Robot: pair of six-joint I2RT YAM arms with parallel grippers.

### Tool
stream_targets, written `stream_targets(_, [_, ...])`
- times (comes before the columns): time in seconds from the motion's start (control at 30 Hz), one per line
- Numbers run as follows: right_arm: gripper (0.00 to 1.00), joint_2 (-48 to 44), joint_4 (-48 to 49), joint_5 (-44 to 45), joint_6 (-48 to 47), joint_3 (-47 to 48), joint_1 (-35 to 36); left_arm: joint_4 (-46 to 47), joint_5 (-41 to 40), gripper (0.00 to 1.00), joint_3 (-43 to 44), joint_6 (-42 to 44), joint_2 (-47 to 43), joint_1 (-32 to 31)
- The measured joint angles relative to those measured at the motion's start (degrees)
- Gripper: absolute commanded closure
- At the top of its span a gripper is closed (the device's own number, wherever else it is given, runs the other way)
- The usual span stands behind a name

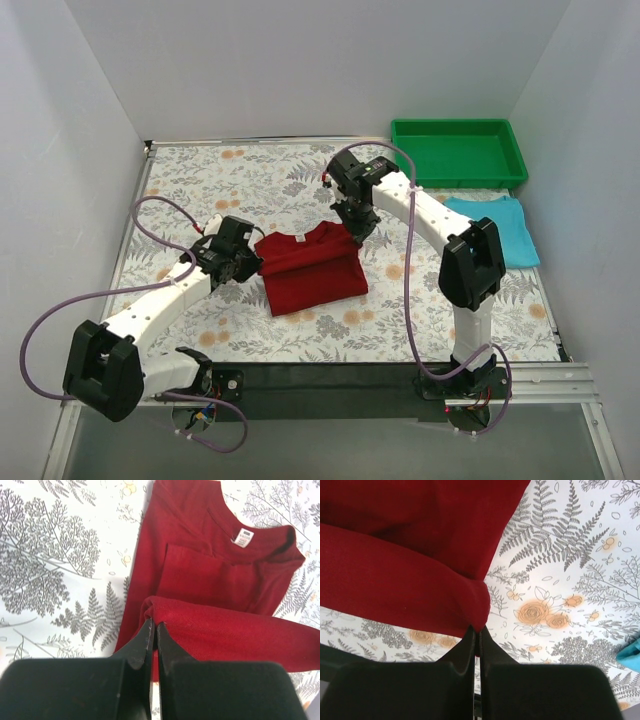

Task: Fold and stack the t-shirts
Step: Fold the tshirt

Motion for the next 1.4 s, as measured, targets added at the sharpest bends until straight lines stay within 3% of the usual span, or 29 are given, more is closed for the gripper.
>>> stream_targets(0.73, [0.99,6.9,10.6,-0.1,0.0,-2.6,-1.7,10.9,0.5,0.99,-4.1,4.5,8.7,2.9])
stream_targets(0.77, [0.98,6.9,10.9,0.0,0.1,-2.9,-1.8,11.1,0.5,0.94,-4.0,4.6,8.7,2.9])
stream_targets(0.87, [0.92,6.9,11.8,0.6,0.8,-3.0,-1.8,11.5,0.2,0.94,-3.6,5.1,8.7,2.9])
stream_targets(1.03, [0.99,6.5,13.8,1.7,1.8,-3.0,-1.9,12.8,-0.7,0.96,-3.3,6.4,8.7,3.0])
stream_targets(1.4, [0.99,5.0,16.6,3.2,4.4,-5.9,-2.6,15.1,-1.6,0.96,-1.4,9.8,8.7,3.0])
